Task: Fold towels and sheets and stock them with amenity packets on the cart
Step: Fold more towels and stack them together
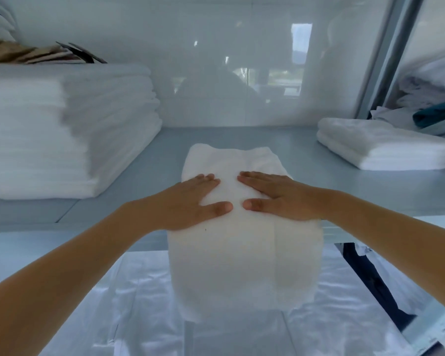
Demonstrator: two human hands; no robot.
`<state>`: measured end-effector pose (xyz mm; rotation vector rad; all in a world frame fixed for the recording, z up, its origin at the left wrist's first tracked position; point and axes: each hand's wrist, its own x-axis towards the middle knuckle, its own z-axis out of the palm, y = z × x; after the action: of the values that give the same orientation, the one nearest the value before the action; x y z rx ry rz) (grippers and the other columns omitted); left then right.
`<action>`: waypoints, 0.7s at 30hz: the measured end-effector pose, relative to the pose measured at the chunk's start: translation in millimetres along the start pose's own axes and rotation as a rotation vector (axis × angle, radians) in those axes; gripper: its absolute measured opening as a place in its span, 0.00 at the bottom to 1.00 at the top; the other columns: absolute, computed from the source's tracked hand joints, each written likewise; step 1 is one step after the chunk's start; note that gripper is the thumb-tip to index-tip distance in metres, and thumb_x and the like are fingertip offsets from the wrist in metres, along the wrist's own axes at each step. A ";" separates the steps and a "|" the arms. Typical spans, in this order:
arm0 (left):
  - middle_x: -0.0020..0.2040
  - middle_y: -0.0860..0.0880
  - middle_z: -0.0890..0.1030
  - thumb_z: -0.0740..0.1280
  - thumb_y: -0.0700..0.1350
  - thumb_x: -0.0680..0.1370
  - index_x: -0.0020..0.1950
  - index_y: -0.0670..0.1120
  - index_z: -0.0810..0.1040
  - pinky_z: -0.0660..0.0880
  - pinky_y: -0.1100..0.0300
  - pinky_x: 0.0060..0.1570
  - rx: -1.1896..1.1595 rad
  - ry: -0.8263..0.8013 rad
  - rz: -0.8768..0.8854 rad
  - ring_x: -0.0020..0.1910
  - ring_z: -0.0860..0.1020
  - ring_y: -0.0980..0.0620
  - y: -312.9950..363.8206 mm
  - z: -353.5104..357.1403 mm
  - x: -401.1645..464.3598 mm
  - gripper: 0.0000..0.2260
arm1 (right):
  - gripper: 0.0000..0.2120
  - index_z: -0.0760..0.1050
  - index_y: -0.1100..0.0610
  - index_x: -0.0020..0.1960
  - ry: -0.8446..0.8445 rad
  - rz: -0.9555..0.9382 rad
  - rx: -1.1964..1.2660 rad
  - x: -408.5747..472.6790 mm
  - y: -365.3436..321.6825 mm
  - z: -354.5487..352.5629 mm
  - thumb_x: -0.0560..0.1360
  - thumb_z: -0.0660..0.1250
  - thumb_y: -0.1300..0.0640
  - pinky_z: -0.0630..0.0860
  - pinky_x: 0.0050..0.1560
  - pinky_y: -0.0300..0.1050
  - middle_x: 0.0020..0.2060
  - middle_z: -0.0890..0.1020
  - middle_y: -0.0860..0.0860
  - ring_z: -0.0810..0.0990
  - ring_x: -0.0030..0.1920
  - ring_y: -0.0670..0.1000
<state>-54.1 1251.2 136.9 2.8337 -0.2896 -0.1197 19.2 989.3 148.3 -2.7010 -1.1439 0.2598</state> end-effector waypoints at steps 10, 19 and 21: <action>0.84 0.57 0.48 0.59 0.71 0.77 0.84 0.56 0.47 0.46 0.56 0.77 0.261 0.254 0.099 0.81 0.47 0.59 16.5 38.5 -54.5 0.41 | 0.43 0.39 0.42 0.83 0.144 -0.145 -0.222 -53.4 -11.0 29.4 0.78 0.58 0.29 0.43 0.81 0.45 0.82 0.43 0.40 0.42 0.81 0.41; 0.84 0.52 0.52 0.55 0.67 0.81 0.84 0.50 0.49 0.57 0.52 0.78 0.490 0.354 0.003 0.82 0.53 0.54 39.5 49.2 -62.0 0.38 | 0.48 0.48 0.50 0.84 0.298 -0.264 -0.289 -50.6 3.7 38.9 0.75 0.66 0.31 0.52 0.79 0.46 0.83 0.53 0.49 0.54 0.81 0.49; 0.83 0.50 0.56 0.56 0.64 0.82 0.83 0.48 0.53 0.60 0.52 0.77 0.509 0.402 0.000 0.81 0.57 0.52 47.5 52.2 -68.0 0.35 | 0.45 0.51 0.52 0.83 0.353 -0.281 -0.294 -52.0 5.0 43.6 0.76 0.65 0.33 0.55 0.79 0.47 0.82 0.56 0.50 0.57 0.81 0.51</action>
<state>-135.2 1206.5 104.5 3.2544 -0.2573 0.5998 -23.3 953.2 109.3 -2.6195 -1.5145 -0.4422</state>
